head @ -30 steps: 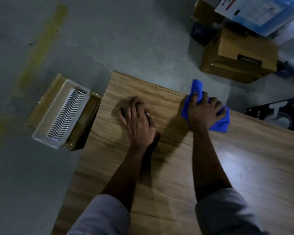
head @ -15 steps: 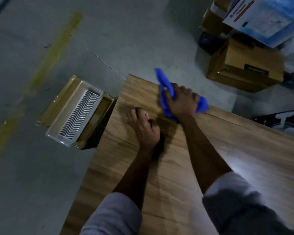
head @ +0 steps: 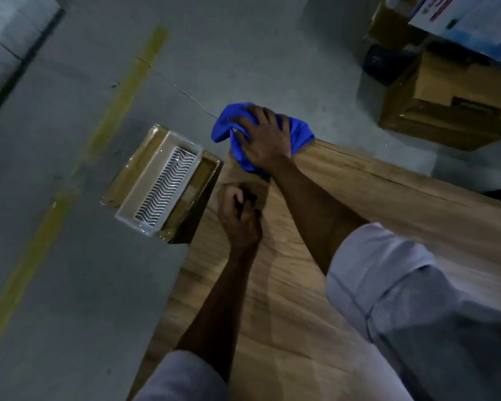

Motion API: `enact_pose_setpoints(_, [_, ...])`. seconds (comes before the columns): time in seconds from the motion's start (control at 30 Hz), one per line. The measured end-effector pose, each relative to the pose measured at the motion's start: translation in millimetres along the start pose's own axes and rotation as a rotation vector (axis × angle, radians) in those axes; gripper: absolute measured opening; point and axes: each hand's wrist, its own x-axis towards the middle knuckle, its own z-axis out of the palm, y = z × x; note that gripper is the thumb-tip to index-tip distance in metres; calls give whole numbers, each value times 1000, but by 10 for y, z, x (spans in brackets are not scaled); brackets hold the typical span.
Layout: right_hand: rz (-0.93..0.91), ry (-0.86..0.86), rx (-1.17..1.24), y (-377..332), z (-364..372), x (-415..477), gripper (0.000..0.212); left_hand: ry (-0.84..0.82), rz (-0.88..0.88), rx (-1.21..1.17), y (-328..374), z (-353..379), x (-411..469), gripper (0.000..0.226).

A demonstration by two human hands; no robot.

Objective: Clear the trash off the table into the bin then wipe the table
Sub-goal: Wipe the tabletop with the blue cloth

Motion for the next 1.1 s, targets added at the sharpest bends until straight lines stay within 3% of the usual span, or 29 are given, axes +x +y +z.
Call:
enact_pose_setpoints(0.13, [-174, 46, -31, -32, 67, -349, 49, 131, -39, -20, -28, -471, -191, 22])
enact_pose_setpoints(0.27, [-455, -85, -137, -640, 313, -1055, 65, 219, 32, 59, 117, -697, -293, 23])
enact_pose_setpoints(0.33, [-553, -134, -210, -938, 407, -1524, 62, 212, 61, 123, 161, -846, -356, 19])
enact_pose_setpoints(0.4, [-621, -196, -120, -1109, 491, -1840, 54, 212, 74, 300, 168, -1011, -481, 14])
enact_pose_setpoints(0.47, [-595, -306, -98, -1207, 470, -1955, 51, 208, 47, 442, 218, -1157, -666, 10])
enact_pose_setpoints(0.57, [-571, -213, -154, -1074, 436, -1836, 54, 155, 15, 544, 297, -1364, -935, 21])
enact_pose_setpoints(0.7, [-60, -5, 40, -726, 271, -1534, 69, 95, 27, 542, 221, -1729, -1215, 13])
enact_pose_setpoints(0.77, [46, -5, 25, -679, 273, -1568, 65, 81, 16, 521, 160, -1928, -1367, 14])
enact_pose_setpoints(0.9, [-44, 4, 3, -1210, 465, -2140, 58, 120, -85, 443, 64, -2243, -1578, 16])
enact_pose_setpoints(1.03, [-389, -137, -32, -1959, 637, -3304, 76, 124, -87, 390, 101, -2450, -1570, 19])
enact_pose_setpoints(1.1, [-508, -89, 22, -2167, 749, -3792, 58, 83, -89, 397, 127, -2506, -1490, 16])
